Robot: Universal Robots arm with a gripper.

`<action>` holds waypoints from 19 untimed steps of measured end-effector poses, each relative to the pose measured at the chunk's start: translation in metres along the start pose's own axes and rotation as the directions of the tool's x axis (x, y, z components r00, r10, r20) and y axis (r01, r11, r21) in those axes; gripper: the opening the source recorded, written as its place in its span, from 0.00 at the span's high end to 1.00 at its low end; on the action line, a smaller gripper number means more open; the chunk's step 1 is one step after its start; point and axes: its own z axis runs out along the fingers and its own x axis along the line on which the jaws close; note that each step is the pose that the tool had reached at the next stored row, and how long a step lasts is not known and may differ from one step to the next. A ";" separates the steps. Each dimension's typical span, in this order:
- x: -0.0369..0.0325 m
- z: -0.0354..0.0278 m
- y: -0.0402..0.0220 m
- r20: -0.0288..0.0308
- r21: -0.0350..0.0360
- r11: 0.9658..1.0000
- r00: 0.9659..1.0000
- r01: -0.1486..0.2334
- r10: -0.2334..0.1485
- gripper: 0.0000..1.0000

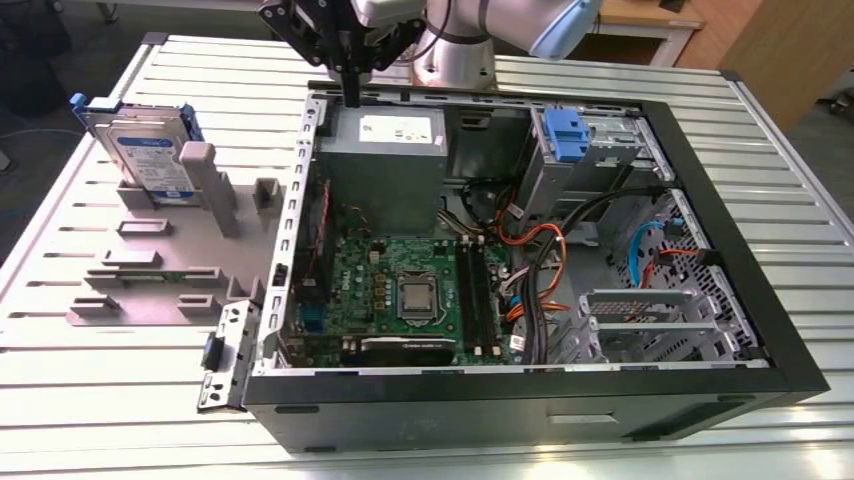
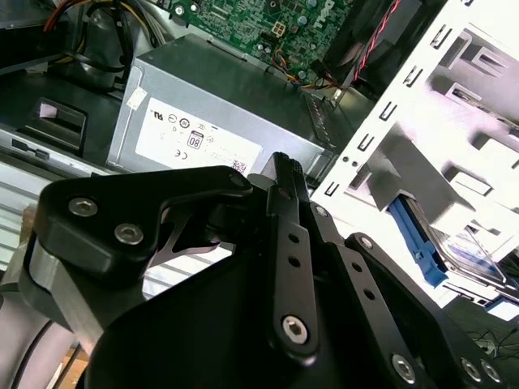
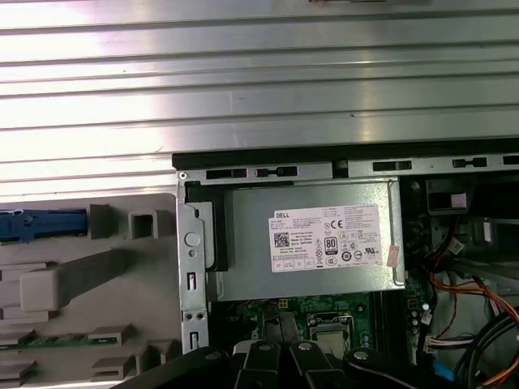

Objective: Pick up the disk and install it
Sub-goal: 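Reach for the disk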

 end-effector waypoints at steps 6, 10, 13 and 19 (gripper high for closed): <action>0.0037 -0.0001 -0.0003 0.000 0.000 1.000 1.000 0.000 0.000 0.89; 0.0045 -0.0001 -0.0003 0.000 0.000 1.000 1.000 0.000 0.000 0.89; 0.0051 -0.0001 -0.0004 0.000 0.000 1.000 1.000 0.000 0.000 0.89; 0.0080 -0.0002 -0.0006 0.000 0.000 1.000 1.000 0.000 0.000 0.89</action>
